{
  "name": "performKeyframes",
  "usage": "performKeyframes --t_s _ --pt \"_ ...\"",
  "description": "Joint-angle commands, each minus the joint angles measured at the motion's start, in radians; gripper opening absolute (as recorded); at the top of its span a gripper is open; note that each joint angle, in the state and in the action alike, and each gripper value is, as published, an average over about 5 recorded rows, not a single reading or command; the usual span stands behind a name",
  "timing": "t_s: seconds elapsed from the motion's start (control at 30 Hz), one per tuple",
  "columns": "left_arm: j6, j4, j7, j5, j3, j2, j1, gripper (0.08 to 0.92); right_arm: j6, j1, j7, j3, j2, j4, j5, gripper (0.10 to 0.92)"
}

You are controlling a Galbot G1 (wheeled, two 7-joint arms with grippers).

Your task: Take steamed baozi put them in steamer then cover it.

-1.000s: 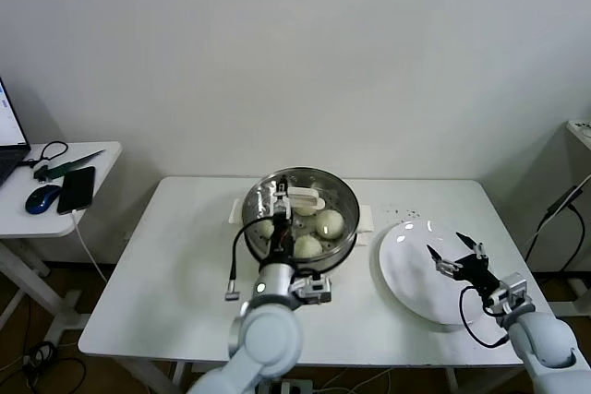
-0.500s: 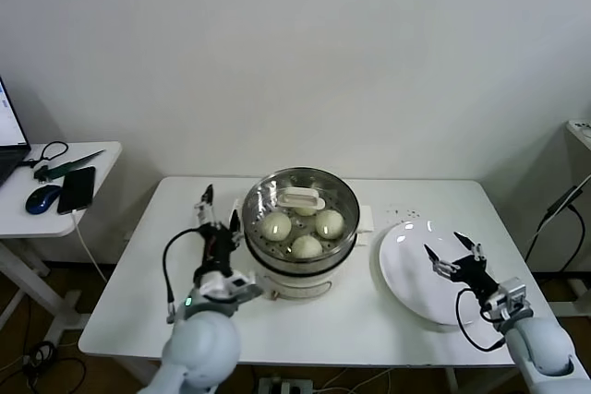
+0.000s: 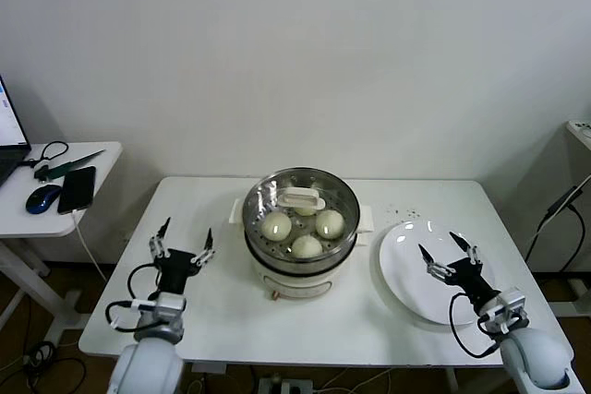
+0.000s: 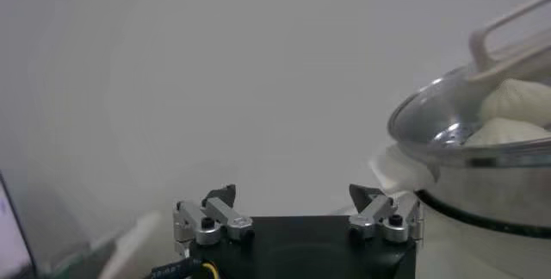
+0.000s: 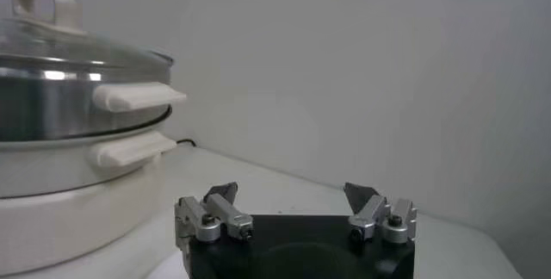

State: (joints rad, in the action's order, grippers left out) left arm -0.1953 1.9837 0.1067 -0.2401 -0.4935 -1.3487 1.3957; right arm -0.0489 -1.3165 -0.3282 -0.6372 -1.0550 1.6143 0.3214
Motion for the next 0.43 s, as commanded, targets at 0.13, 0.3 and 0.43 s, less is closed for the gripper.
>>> performKeyframes --t_s 0.13,0.3,0.43 --pt "0.247 -0.107 -0.038 0.425 -0.132 -0.012 0.085 0.823 -0.058 -0.042 0.002 -0.017 -0.029 0.021 0.013 0.823" --pt "0.244 -0.081 -0.058 0.429 -0.128 -0.013 0.101 0.823 -0.061 -0.046 -0.001 -0.021 -0.032 0.026 0.018 0.823" --pt "0.237 -0.070 -0.063 0.427 -0.130 -0.013 0.110 0.823 -0.061 -0.046 -0.001 -0.023 -0.035 0.028 0.020 0.823"
